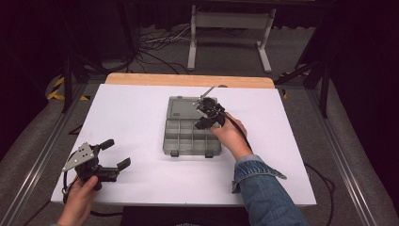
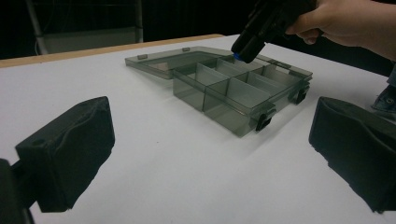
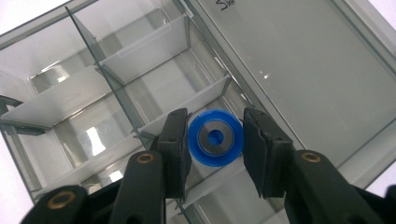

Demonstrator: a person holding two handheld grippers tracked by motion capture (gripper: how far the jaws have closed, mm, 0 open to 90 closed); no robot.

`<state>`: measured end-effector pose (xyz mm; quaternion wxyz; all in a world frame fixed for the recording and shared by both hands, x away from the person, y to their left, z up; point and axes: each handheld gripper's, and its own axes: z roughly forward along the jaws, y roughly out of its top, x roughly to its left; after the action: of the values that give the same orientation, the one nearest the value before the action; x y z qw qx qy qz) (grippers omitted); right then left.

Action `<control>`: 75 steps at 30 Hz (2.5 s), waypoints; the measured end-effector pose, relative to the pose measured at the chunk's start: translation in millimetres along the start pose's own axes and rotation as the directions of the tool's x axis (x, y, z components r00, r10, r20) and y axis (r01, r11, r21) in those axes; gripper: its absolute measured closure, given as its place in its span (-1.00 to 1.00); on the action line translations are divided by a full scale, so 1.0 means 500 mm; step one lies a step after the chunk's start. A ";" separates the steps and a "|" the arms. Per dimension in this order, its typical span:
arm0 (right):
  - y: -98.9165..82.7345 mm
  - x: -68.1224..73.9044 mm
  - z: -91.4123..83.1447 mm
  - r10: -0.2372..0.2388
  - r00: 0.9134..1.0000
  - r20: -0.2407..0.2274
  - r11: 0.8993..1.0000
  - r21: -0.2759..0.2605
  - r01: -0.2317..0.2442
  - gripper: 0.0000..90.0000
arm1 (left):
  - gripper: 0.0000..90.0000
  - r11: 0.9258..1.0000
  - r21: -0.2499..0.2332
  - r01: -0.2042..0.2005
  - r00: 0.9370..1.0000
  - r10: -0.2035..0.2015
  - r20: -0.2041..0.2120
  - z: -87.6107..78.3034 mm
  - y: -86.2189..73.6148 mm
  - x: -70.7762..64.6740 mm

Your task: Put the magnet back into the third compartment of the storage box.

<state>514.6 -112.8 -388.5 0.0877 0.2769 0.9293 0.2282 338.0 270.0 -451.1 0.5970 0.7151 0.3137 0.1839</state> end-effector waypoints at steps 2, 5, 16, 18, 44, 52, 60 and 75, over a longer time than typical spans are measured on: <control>0.000 0.000 0.005 0.004 1.000 -0.003 1.000 0.003 -0.004 0.37 | -0.98 1.000 0.000 0.001 1.000 -0.001 0.000 0.000 0.000 0.000; -0.001 0.000 0.009 0.005 1.000 -0.004 1.000 0.008 -0.005 0.37 | -0.98 1.000 0.000 0.001 1.000 -0.001 0.000 0.000 0.000 0.000; 0.000 0.002 0.026 -0.002 1.000 -0.008 0.999 0.036 0.003 0.37 | -0.98 1.000 -0.002 0.002 1.000 -0.002 -0.001 0.000 0.000 0.000; 0.000 0.002 0.028 -0.001 1.000 -0.010 0.999 0.040 0.001 0.37 | -0.98 1.000 -0.003 0.001 1.000 -0.001 -0.001 0.000 0.000 0.000; -0.005 0.021 -0.039 0.002 1.000 0.029 0.997 -0.083 0.000 -0.54 | -0.98 1.000 -0.004 0.001 1.000 -0.001 0.000 0.002 0.000 0.000; -0.017 0.040 -0.082 -0.010 1.000 0.007 0.988 -0.151 0.011 -0.73 | -0.98 1.000 -0.004 0.001 1.000 -0.001 -0.001 0.002 -0.001 0.000; -0.048 0.063 -0.130 -0.036 0.999 -0.011 0.971 -0.236 0.032 -0.88 | -0.98 1.000 -0.006 0.004 1.000 -0.004 -0.002 0.002 -0.001 -0.001; -0.138 0.095 -0.208 -0.050 0.999 -0.001 0.902 -0.430 0.045 -0.92 | -0.98 1.000 -0.010 0.000 1.000 0.000 -0.002 0.002 0.001 -0.001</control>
<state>412.5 -176.7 -331.2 0.1465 0.2267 0.8631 0.4269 338.3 268.7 -450.8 0.6002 0.7120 0.3134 0.1860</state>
